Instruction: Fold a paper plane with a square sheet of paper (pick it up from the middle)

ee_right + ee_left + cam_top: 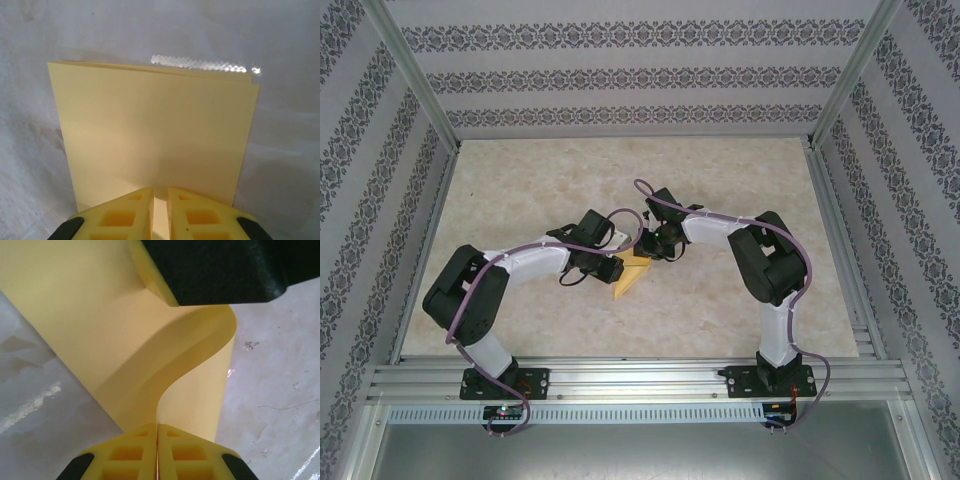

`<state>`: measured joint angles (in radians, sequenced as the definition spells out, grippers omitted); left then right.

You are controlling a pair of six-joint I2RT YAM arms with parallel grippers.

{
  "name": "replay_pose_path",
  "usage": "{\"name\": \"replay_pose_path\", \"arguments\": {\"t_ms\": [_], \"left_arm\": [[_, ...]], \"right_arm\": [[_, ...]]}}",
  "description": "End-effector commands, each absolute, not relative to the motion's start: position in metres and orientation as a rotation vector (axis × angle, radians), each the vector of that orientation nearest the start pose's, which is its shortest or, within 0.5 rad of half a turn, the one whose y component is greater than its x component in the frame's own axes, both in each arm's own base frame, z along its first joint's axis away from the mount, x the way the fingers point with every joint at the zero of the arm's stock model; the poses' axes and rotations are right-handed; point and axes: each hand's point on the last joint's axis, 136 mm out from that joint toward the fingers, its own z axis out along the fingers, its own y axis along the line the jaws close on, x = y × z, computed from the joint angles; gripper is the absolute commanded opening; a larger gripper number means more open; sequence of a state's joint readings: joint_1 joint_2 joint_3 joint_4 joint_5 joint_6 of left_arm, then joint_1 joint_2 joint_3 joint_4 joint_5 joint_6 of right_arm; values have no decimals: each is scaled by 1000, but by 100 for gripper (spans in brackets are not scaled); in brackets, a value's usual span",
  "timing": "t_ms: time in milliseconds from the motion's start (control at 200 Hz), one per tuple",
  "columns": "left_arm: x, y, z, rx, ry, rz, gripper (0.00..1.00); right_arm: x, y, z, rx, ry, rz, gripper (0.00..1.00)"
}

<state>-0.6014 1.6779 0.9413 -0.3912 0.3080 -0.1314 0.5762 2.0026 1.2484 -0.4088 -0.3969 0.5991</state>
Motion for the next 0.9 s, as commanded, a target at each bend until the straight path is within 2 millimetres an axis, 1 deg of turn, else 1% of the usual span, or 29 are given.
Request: {"name": "replay_pose_path", "arguments": {"t_ms": [0, 515, 714, 894], "left_arm": [[281, -244, 34, 735, 2692, -585, 9], [277, -238, 18, 716, 2737, -554, 10], [278, -237, 18, 707, 2730, -548, 11], [280, -242, 22, 720, 2709, -572, 11]], "right_arm": [[335, 297, 10, -119, 2924, 771, 17], [337, 299, 13, -113, 2921, 777, 18], [337, 298, 11, -107, 2924, 772, 18], [336, 299, 8, -107, 2930, 774, 18]]}}
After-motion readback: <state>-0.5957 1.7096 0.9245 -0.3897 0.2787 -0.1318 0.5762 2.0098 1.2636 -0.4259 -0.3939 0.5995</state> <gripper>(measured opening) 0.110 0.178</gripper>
